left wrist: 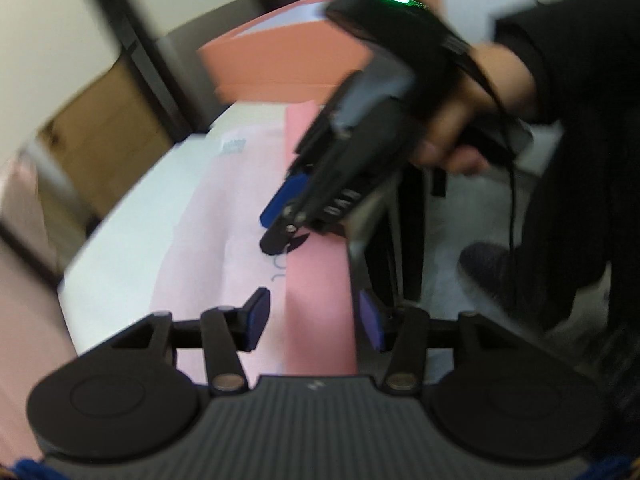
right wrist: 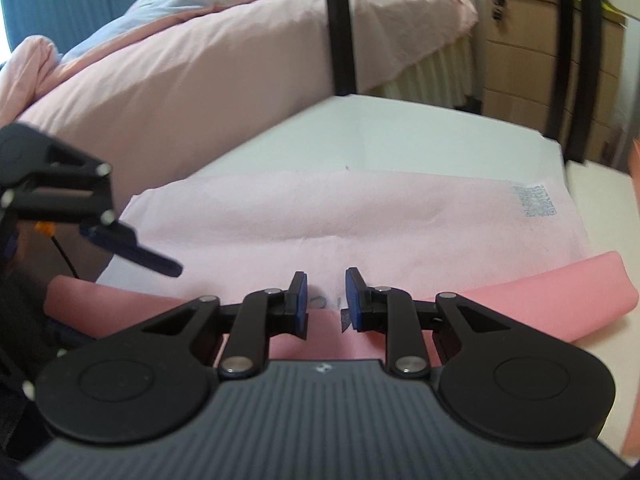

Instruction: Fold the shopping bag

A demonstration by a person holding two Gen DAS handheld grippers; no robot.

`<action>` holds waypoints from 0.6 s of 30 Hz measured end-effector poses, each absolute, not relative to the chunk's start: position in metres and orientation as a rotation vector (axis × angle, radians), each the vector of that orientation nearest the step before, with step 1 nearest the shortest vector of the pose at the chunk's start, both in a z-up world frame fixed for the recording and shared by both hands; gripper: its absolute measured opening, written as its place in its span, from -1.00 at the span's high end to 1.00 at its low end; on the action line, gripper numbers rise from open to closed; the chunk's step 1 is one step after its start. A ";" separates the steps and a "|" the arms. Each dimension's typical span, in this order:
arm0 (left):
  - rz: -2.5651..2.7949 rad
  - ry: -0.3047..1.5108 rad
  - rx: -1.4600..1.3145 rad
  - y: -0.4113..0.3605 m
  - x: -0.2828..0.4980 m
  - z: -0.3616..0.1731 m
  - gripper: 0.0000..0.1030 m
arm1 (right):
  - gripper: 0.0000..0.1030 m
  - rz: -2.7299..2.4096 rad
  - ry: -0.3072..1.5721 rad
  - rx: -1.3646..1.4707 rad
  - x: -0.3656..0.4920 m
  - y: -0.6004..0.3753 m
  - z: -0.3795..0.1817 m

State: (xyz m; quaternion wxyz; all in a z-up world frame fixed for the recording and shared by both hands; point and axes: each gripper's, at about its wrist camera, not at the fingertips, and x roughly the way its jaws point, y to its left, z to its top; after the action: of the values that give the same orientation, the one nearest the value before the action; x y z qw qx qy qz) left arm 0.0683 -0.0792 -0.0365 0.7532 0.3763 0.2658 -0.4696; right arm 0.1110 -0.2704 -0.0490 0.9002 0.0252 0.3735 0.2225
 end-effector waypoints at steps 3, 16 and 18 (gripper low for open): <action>-1.063 0.454 0.983 -0.081 0.039 -0.049 -0.02 | 0.53 0.433 0.806 0.110 0.106 -0.278 -0.047; -0.995 0.286 1.311 -0.070 0.013 -0.092 0.47 | 0.57 0.432 0.864 0.193 0.117 -0.286 -0.045; -0.997 0.347 1.230 -0.068 0.024 -0.084 0.60 | 0.57 0.432 0.864 0.201 0.118 -0.286 -0.045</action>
State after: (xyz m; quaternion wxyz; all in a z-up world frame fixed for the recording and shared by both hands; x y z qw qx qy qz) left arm 0.0244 -0.0683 -0.0835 0.6891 0.5500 0.1551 -0.4456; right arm 0.1182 -0.2862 -0.0452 0.8807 0.0963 0.4148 0.2074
